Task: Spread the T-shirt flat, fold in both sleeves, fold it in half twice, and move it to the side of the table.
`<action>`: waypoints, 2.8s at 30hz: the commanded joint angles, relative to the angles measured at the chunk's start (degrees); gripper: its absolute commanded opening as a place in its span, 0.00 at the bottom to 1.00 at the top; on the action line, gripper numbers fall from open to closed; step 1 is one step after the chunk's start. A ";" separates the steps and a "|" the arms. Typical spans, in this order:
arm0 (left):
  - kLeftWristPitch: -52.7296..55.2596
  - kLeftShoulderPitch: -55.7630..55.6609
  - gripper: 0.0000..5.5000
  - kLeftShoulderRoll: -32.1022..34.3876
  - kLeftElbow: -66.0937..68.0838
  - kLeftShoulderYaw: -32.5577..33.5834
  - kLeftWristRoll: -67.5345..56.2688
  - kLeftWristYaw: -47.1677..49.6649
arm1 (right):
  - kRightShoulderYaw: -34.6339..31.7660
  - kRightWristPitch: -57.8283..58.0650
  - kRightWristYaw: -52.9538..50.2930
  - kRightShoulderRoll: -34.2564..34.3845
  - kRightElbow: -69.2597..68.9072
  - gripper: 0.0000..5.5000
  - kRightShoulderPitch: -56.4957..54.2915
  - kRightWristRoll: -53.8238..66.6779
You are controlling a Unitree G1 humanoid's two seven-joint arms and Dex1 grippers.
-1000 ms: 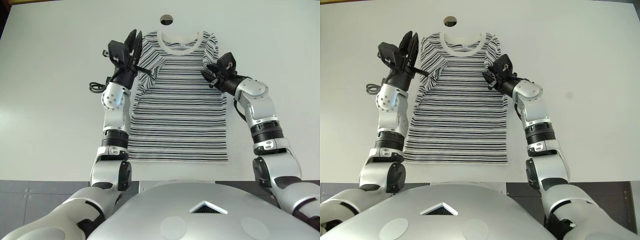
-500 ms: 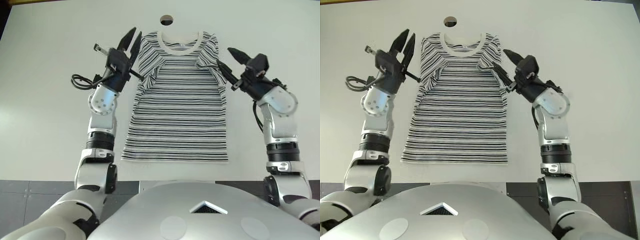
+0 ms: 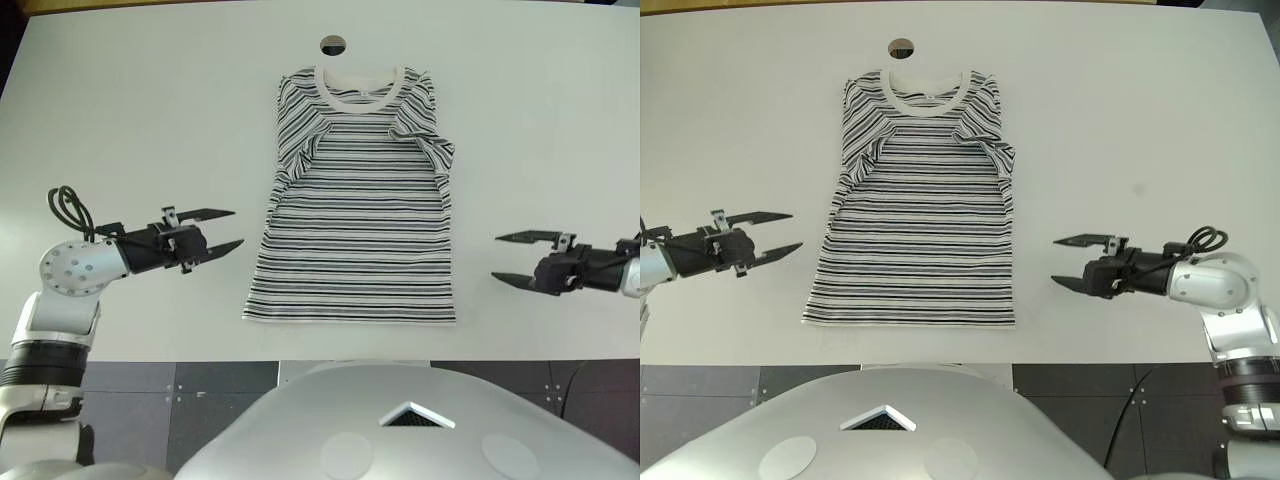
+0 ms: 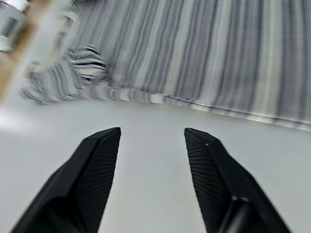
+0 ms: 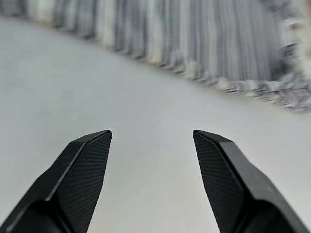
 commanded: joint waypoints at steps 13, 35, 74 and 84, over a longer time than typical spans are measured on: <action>-2.15 2.67 0.51 0.82 0.04 -7.25 3.09 -5.97 | 9.33 2.50 -1.97 2.14 -11.43 0.56 0.02 -5.40; 0.07 0.28 0.30 -1.82 -2.50 -15.41 1.59 -6.90 | 16.55 1.25 -5.55 4.11 -9.53 0.18 -3.45 -9.44; 7.18 17.47 0.03 5.94 -21.10 -7.63 -19.63 -17.79 | 12.12 13.50 9.25 -3.29 -16.45 0.02 6.48 14.88; 9.99 12.05 0.03 -0.48 -20.42 -3.93 -20.63 -14.35 | 4.03 17.23 8.03 0.59 -22.26 0.02 6.23 28.20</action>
